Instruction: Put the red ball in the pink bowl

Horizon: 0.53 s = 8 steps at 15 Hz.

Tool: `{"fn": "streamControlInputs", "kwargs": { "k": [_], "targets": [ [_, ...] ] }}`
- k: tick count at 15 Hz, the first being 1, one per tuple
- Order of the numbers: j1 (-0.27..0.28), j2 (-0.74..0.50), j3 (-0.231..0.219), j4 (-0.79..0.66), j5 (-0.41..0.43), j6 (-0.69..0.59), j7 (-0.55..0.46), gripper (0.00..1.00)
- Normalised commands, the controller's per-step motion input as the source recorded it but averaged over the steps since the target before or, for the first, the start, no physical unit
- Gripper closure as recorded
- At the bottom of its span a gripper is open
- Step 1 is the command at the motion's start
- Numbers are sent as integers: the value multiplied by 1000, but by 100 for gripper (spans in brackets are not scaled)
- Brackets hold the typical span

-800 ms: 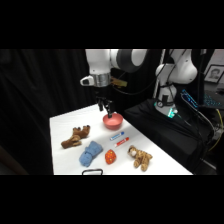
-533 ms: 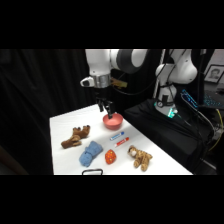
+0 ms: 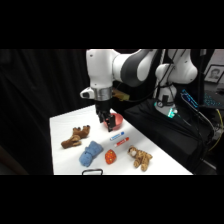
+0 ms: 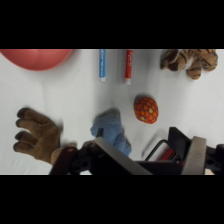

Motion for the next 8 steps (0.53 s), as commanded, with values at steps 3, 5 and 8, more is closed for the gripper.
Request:
{"fn": "streamControlInputs", "kwargs": {
  "k": [3, 5, 8],
  "targets": [
    [68, 308, 1, 150, 1, 328, 191, 0],
    [61, 272, -31, 105, -25, 340, 169, 0],
    [62, 242, -28, 92, 15, 290, 123, 0]
  ]
}}
